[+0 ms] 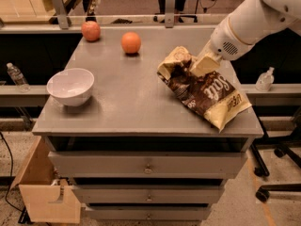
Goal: Move brown chip bag near white bowl
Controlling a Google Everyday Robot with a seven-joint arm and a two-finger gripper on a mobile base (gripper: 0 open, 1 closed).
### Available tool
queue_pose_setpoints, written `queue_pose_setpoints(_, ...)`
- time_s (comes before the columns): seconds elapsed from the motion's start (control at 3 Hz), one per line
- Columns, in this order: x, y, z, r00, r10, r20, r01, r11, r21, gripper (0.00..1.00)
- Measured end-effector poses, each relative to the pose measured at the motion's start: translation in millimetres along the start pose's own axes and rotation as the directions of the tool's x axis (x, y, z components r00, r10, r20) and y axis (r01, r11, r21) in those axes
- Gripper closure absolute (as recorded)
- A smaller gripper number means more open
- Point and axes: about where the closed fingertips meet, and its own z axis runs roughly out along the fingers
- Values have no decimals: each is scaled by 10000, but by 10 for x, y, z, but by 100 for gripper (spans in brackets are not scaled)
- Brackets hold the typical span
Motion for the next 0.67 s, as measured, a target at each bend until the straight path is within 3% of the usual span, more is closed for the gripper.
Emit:
queue_pose_setpoints(0.33, -225, 123, -296, 9952, -921, 320, 908, 9951, 402, 100)
queue_pose_setpoints(0.67, -225, 123, -296, 9952, -921, 320, 908, 9951, 402, 100)
